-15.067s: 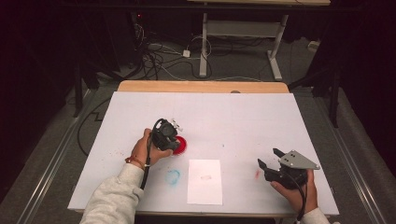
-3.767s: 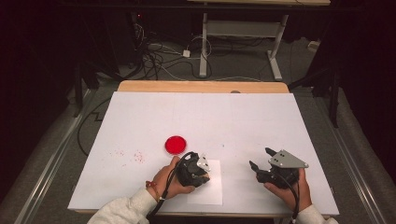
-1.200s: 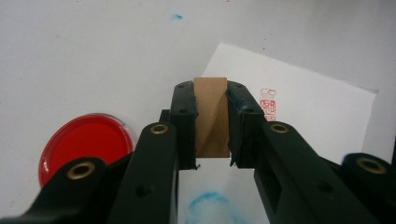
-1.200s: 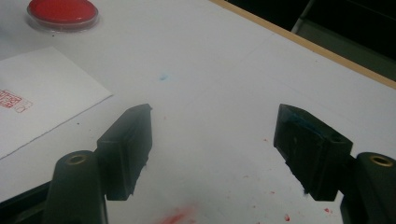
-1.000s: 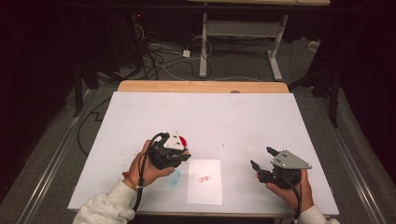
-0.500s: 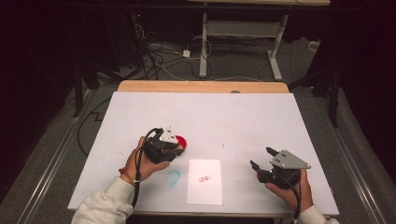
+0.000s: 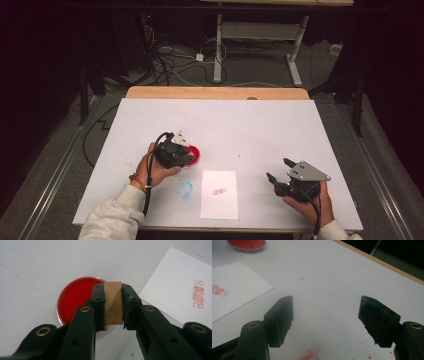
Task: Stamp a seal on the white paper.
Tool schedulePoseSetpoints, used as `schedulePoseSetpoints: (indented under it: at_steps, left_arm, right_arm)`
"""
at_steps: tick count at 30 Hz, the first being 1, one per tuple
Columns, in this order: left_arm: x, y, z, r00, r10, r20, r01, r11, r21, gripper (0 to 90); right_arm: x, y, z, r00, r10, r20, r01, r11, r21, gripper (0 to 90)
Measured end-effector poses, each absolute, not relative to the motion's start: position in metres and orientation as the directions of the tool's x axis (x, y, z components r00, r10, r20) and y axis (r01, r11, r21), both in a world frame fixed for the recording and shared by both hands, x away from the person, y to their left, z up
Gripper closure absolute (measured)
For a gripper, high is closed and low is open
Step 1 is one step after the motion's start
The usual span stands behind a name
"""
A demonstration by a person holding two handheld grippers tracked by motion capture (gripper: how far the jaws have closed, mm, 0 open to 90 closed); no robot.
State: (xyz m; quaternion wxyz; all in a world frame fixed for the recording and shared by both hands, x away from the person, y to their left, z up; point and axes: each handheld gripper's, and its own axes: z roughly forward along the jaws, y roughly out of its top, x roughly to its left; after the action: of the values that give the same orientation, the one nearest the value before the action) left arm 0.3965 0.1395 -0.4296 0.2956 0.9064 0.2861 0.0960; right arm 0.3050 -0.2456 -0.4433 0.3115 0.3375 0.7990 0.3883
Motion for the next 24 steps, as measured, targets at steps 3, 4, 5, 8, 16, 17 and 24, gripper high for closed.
schedulePoseSetpoints:
  at_steps: [3,4,5,8,16,17,24]
  left_arm:
    - [0.401,0.141,-0.432,0.813,0.582,-0.002,0.472,-0.657,0.588,73.6]
    - [0.404,0.142,-0.433,0.805,0.593,0.002,0.480,-0.654,0.585,73.6]
    - [0.404,0.142,-0.433,0.805,0.593,0.002,0.480,-0.654,0.585,73.6]
    - [0.411,0.142,-0.438,0.797,0.605,0.005,0.494,-0.656,0.571,73.5]
    - [0.421,0.141,-0.446,0.789,0.614,-0.017,0.519,-0.651,0.554,73.2]
    - [0.422,0.142,-0.447,0.787,0.616,-0.023,0.523,-0.648,0.553,73.1]
    - [0.426,0.140,-0.451,0.785,0.619,-0.028,0.529,-0.646,0.550,71.1]
  right_arm:
    - [0.305,-0.246,-0.444,-0.577,0.782,-0.236,0.298,0.471,0.830,28.5]
    - [0.305,-0.246,-0.444,-0.576,0.783,-0.235,0.299,0.469,0.831,28.5]
    - [0.305,-0.246,-0.444,-0.577,0.782,-0.235,0.299,0.471,0.830,28.5]
    - [0.305,-0.246,-0.444,-0.577,0.782,-0.235,0.301,0.471,0.829,28.5]
    - [0.305,-0.247,-0.445,-0.578,0.782,-0.234,0.303,0.472,0.828,28.5]
    - [0.305,-0.247,-0.445,-0.578,0.781,-0.235,0.303,0.473,0.827,28.5]
    - [0.305,-0.247,-0.445,-0.579,0.781,-0.236,0.304,0.474,0.826,28.4]
